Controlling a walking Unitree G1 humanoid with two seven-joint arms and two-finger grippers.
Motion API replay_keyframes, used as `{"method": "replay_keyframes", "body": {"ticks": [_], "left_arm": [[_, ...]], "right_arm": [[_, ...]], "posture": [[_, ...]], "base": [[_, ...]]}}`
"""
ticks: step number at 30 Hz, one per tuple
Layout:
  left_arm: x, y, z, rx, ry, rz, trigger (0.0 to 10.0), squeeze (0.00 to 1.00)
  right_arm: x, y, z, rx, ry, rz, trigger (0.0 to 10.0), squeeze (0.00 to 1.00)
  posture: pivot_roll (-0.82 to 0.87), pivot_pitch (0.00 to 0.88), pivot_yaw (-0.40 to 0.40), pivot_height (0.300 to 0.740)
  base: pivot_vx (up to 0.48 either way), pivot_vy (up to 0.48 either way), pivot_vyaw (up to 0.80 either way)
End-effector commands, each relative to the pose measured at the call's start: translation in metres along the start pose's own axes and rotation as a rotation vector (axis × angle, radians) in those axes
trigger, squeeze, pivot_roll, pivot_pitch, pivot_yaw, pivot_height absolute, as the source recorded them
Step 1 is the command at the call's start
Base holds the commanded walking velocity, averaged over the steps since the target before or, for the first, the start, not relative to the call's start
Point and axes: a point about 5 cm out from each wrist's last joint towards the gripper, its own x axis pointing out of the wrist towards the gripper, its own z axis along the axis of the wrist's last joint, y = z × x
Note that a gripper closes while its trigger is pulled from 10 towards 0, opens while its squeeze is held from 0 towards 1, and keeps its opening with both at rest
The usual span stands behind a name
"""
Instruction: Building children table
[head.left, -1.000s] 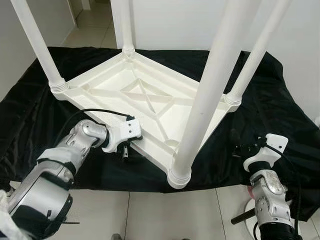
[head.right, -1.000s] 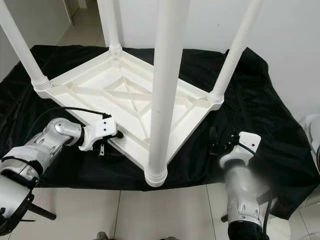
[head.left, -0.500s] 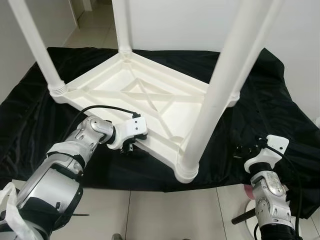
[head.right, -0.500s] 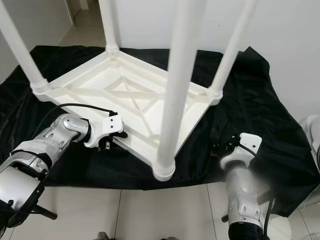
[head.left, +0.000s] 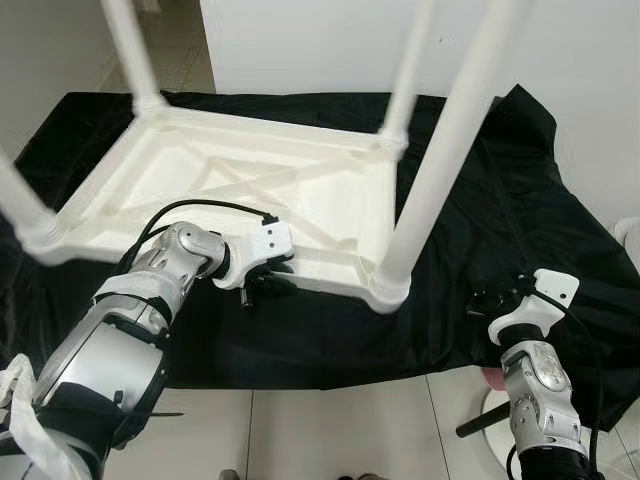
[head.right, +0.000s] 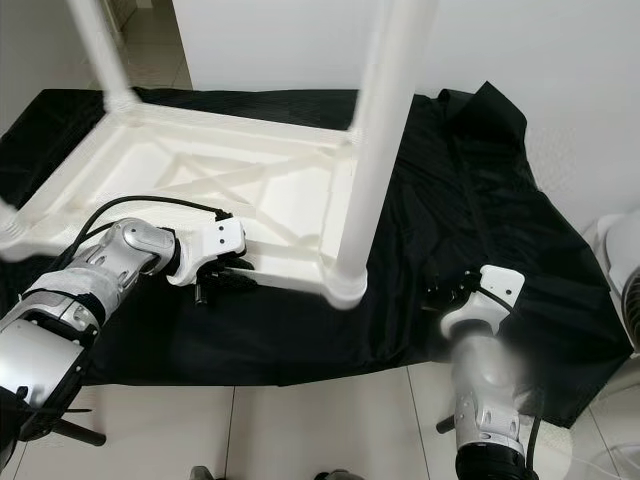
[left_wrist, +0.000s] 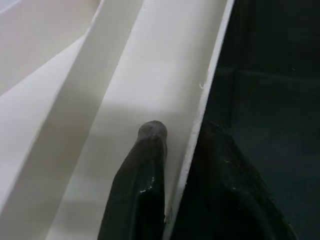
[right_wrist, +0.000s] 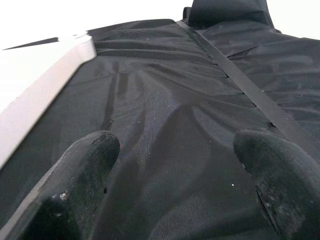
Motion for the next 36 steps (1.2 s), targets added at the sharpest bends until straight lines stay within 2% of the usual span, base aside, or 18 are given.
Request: {"method": "replay_keyframes", "body": {"ticks": [1,2,7,8,9,10,15,16,17,18,19,21,24,27,28,29,30,36], "left_arm": [[-0.002,0.008,-0.02,-0.072,0.057,0.294,0.0,0.0],[-0.001,0.011,-0.018,-0.09,0.048,0.328,10.0,0.0],[0.001,0.011,-0.014,-0.114,0.004,0.331,10.0,0.0],[0.002,0.01,-0.014,-0.118,-0.002,0.323,10.0,0.82],[0.002,0.01,-0.014,-0.118,-0.002,0.323,10.0,0.82],[0.002,0.009,-0.014,-0.125,-0.012,0.314,10.0,1.0],[0.003,0.007,-0.009,-0.127,-0.087,0.292,10.0,1.0],[0.002,0.007,-0.004,-0.138,-0.146,0.283,10.0,0.68],[0.002,0.007,-0.004,-0.138,-0.146,0.283,10.0,0.68],[0.0,0.006,0.004,-0.129,-0.254,0.261,10.0,0.0],[0.0,0.006,0.004,-0.129,-0.254,0.261,10.0,0.0],[-0.004,0.005,0.009,-0.156,-0.331,0.247,10.0,0.0],[-0.005,0.004,0.01,-0.17,-0.352,0.243,10.0,0.0],[-0.009,0.0,0.019,-0.202,-0.477,0.261,10.0,0.0],[-0.009,0.0,0.019,-0.202,-0.477,0.261,10.0,0.0],[-0.011,-0.005,0.022,-0.207,-0.526,0.278,10.0,0.0],[-0.011,-0.005,0.022,-0.207,-0.526,0.278,10.0,0.0],[-0.016,-0.025,0.027,-0.224,-0.609,0.285,10.0,0.0]], "right_arm": [[-0.001,-0.004,0.0,0.002,-0.005,-0.024,10.0,0.0],[-0.001,-0.005,0.001,0.0,-0.01,-0.028,10.0,0.0],[-0.001,-0.006,0.001,-0.004,-0.016,-0.034,10.0,0.0],[-0.002,-0.007,0.001,-0.004,-0.016,-0.037,10.0,0.0],[-0.002,-0.007,0.001,-0.004,-0.016,-0.037,10.0,0.0],[-0.003,-0.007,0.001,-0.001,-0.014,-0.038,10.0,0.0],[-0.006,-0.007,0.0,0.001,-0.004,-0.027,10.0,0.0],[-0.007,-0.006,0.001,-0.007,-0.011,0.0,10.0,0.0],[-0.007,-0.006,0.001,-0.007,-0.011,0.0,10.0,0.0],[-0.009,-0.002,0.005,-0.022,-0.028,0.062,10.0,0.0],[-0.009,-0.002,0.005,-0.022,-0.028,0.062,10.0,0.0],[-0.012,0.003,0.011,-0.02,-0.049,0.148,10.0,0.0],[-0.014,0.005,0.013,-0.018,-0.056,0.176,10.0,0.0],[-0.02,0.011,0.018,-0.045,-0.04,0.307,10.0,0.0],[-0.02,0.011,0.018,-0.045,-0.04,0.307,10.0,0.0],[-0.024,0.017,0.02,-0.057,-0.024,0.39,10.0,0.0],[-0.024,0.017,0.02,-0.057,-0.024,0.39,10.0,0.0],[-0.034,0.029,0.025,-0.092,0.028,0.595,10.0,0.0]], "posture": [[-0.04,0.111,0.004,0.74],[-0.04,0.111,0.004,0.74],[-0.04,0.111,0.004,0.74],[-0.04,0.113,0.004,0.74],[-0.04,0.113,0.004,0.74],[-0.04,0.113,0.004,0.74],[-0.04,0.119,0.005,0.74],[-0.04,0.12,0.006,0.74],[-0.04,0.12,0.006,0.74],[-0.04,0.122,0.007,0.74],[-0.04,0.122,0.007,0.74],[-0.04,0.125,0.007,0.74],[-0.04,0.125,0.007,0.74],[-0.04,0.133,0.002,0.74],[-0.04,0.133,0.002,0.74],[-0.04,0.137,-0.001,0.74],[-0.04,0.137,-0.001,0.74],[-0.03,0.144,-0.013,0.74]], "base": [[0.0,0.0,0.0],[0.0,0.0,0.0],[0.0,0.0,0.0],[0.0,0.0,0.0],[0.0,0.0,0.0],[0.0,0.0,0.0],[0.0,0.0,0.0],[0.0,0.0,0.0],[0.0,0.0,0.0],[0.0,0.0,0.0],[0.0,0.0,0.0],[0.0,0.0,0.0],[0.0,0.0,0.0],[0.0,0.0,0.0],[0.0,0.0,0.0],[0.0,0.0,0.0],[0.0,0.0,0.0],[0.0,0.0,0.0]]}}
